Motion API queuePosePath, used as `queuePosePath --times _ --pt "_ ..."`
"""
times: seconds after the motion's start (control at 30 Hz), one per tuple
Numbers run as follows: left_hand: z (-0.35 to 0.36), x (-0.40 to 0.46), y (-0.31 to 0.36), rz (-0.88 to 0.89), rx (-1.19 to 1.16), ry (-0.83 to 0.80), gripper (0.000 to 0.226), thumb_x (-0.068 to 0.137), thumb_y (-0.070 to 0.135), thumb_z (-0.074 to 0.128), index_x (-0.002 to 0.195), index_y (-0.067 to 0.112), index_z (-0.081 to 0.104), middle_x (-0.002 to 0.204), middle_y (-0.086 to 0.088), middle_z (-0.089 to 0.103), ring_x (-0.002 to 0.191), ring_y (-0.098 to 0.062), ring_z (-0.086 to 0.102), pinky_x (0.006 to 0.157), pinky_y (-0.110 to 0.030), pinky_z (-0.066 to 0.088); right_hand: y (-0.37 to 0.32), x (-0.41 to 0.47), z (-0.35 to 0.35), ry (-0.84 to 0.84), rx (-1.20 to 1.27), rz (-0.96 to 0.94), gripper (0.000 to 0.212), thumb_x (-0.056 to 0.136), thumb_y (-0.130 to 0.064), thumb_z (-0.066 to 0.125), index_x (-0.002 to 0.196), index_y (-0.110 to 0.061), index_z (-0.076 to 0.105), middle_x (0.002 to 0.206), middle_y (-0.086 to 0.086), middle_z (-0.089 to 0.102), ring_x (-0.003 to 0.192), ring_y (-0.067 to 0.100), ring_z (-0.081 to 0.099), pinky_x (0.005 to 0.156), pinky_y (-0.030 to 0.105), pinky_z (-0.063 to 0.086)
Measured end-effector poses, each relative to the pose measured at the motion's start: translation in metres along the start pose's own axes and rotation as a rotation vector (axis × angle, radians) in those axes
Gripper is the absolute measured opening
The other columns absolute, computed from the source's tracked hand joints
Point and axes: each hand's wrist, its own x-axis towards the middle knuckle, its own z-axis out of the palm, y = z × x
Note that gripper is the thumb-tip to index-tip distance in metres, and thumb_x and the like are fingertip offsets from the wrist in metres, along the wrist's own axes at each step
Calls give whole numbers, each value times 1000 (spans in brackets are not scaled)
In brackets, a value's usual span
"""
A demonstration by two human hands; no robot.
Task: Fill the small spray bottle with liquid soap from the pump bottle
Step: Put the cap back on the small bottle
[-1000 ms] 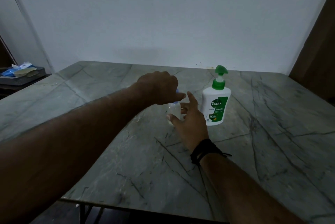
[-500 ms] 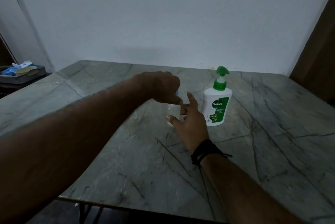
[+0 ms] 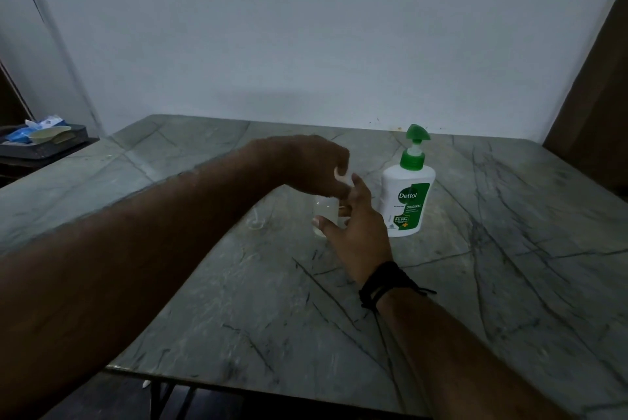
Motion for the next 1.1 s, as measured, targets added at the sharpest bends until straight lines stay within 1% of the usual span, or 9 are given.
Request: queuePosePath --times 0.13,0.2,0.27,0.43,0.53,0.7,0.8,1.0,1.1 --pt "2 1 -6 -53 78 43 39 93 47 54 103 11 63 94 -4 65 80 -15 59 63 -25 43 0 0 0 -11 9 5 99 84 -33 78 158 -26 13 136 4 60 108 4 53 94 21 42" --pt "2 -1 -8 17 -23 -11 18 93 25 58 105 14 64 104 -2 63 91 -15 58 74 -27 46 1 0 0 -6 5 3 99 84 -34 78 158 -26 12 136 4 61 110 7 56 94 21 42" --pt "2 -3 -7 56 -97 -37 21 88 12 57 108 17 63 111 -2 60 101 -16 56 86 -34 48 2 1 1 -1 5 6 99 84 -35 78 158 -27 12 137 4 61 116 12 58 94 20 41" --pt "12 1 -10 -46 28 85 37 89 52 57 99 17 57 83 5 55 73 -9 53 59 -24 40 4 2 2 -4 13 19 101 83 -36 79 158 -29 12 139 3 60 114 8 57 95 20 39" --pt "19 2 -12 -5 -15 112 30 91 42 59 102 14 59 85 4 57 73 -8 53 59 -23 37 3 1 2 -1 6 29 100 82 -38 78 157 -30 13 136 3 60 106 3 52 92 20 39" --pt "17 -3 -10 86 -68 68 23 91 20 61 114 18 59 102 5 54 94 -11 52 78 -25 41 4 0 2 6 -17 18 98 83 -39 77 158 -27 14 135 7 61 115 15 60 94 22 42" --pt "19 -4 -11 102 -84 95 23 89 14 60 111 18 57 104 2 58 89 -11 53 70 -23 39 3 0 1 1 -29 14 97 84 -39 76 158 -26 15 134 8 62 117 17 61 94 23 42" --pt "51 -17 -14 -24 -423 379 45 82 24 72 118 18 47 108 -4 65 79 -13 62 60 -24 50 1 -2 0 -19 8 35 97 85 -38 76 157 -29 12 134 5 59 109 9 56 91 23 43" --pt "75 -23 -11 -146 -592 449 56 78 34 76 122 16 48 111 3 58 78 -8 59 58 -20 47 -1 -1 1 -17 -11 14 95 86 -34 75 157 -26 12 135 7 59 115 16 59 96 29 48"
